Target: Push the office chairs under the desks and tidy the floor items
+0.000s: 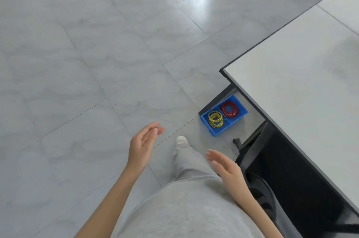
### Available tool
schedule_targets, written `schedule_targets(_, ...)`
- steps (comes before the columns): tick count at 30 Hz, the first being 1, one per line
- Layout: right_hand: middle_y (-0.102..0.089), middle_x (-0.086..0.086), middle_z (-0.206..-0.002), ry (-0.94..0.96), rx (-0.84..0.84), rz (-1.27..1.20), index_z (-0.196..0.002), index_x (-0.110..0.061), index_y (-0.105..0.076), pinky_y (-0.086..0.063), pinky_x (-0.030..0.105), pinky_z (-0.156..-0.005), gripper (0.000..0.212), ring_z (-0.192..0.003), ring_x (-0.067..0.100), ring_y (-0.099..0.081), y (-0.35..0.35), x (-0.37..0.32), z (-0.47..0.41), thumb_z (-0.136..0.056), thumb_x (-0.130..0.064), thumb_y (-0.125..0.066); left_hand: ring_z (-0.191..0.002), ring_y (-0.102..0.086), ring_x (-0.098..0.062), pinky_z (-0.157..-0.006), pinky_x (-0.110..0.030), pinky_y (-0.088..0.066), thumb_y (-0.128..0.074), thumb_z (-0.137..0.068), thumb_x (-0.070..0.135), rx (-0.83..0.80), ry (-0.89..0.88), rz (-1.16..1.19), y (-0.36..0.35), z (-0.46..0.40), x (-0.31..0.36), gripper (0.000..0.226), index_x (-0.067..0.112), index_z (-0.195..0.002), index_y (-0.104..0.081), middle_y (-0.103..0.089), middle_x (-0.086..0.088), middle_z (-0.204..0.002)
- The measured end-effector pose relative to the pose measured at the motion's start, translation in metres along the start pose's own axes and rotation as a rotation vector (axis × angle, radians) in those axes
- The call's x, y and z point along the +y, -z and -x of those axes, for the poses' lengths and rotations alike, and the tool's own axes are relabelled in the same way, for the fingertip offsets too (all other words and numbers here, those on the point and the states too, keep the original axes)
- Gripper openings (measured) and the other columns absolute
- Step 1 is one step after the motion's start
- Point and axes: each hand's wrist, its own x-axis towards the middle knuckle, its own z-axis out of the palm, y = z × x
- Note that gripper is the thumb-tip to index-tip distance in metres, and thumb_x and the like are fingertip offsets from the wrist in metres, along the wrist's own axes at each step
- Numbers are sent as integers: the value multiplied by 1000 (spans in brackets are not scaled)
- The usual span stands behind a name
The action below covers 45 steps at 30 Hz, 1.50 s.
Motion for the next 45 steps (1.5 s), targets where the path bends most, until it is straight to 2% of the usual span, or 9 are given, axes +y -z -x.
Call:
schedule_targets(5, -63, -14, -111, 34, -77, 45, -118, -29, -52, -44, 20, -94, 28, -108, 2, -56, -14, -56, -127, -95, -15, -46, -94, -66, -9, -86, -22, -51, -50, -92, 22, 66, 53, -14, 18, -86, 8, 17, 30, -102, -62, -72, 13, -93)
schedule_targets(9, -64, -5, -113, 130, -112, 9, -121, -17, -55, -44, 8, -85, 28, -112, 9, -57, -18, -139, -240, -95, -10, -46, -95, -66, -14, -83, -21, -53, -48, -94, 18, 238, 101, 3, 41, -151, 26, 19, 28, -103, -63, -72, 3, -95)
schedule_targets(17, -63, -8, -107, 294, -110, -52, -119, -14, -56, -46, 15, -85, 30, -95, -9, -58, -16, -290, -425, -94, -4, -43, -85, -67, -4, -78, -14, -52, -40, -96, 13, 333, 84, 55, 53, -314, 83, 26, 22, -110, -60, -73, 8, -90)
schedule_targets(21, -64, -7, -107, 224, -38, -81, -114, -20, -56, -46, 13, -83, 28, -93, -9, -59, -7, -310, -501, -94, -4, -45, -85, -67, -4, -76, -13, -52, -41, -96, 13, 235, 58, 24, 42, -427, 109, 27, 24, -109, -61, -73, 13, -89)
schedule_targets(28, -66, -5, -104, 0, 223, -238, -105, -26, -58, -47, 19, -82, 28, -93, -6, -61, 24, -333, -568, -94, -4, -45, -83, -67, -4, -75, -12, -49, -48, -94, 18, -158, -45, -113, 6, -640, 200, 20, 27, -107, -60, -72, 18, -88)
schedule_targets(31, -67, -8, -102, -69, 364, -315, -105, -25, -58, -49, 17, -84, 30, -94, -3, -62, 51, -349, -596, -94, -1, -43, -83, -67, -4, -76, -12, -49, -46, -89, 26, -327, -84, -176, -35, -729, 246, 21, 30, -105, -60, -72, 19, -88)
schedule_targets(36, -70, -10, -94, -123, 595, -464, -107, -22, -59, -48, 12, -82, 29, -91, -6, -62, 103, -366, -657, -94, -1, -43, -82, -67, -3, -78, -14, -50, -41, -96, 10, -546, -126, -260, -124, -841, 293, 25, 22, -110, -58, -71, 20, -86)
schedule_targets(41, -66, -3, -100, -109, 678, -527, -104, -22, -58, -48, 24, -84, 29, -95, 10, -62, 201, -383, -769, -94, 0, -42, -87, -66, -3, -81, -15, -49, -47, -92, 20, -612, -134, -317, -217, -927, 315, 21, 30, -104, -60, -72, 17, -90)
schedule_targets(45, -65, -8, -99, -28, 666, -504, -99, -29, -57, -46, 25, -86, 34, -96, 15, -61, 311, -428, -864, -93, 1, -42, -86, -68, -9, -78, -16, -52, -43, -95, 9, -548, -78, -264, -281, -978, 347, 27, 27, -103, -62, -72, 9, -91)
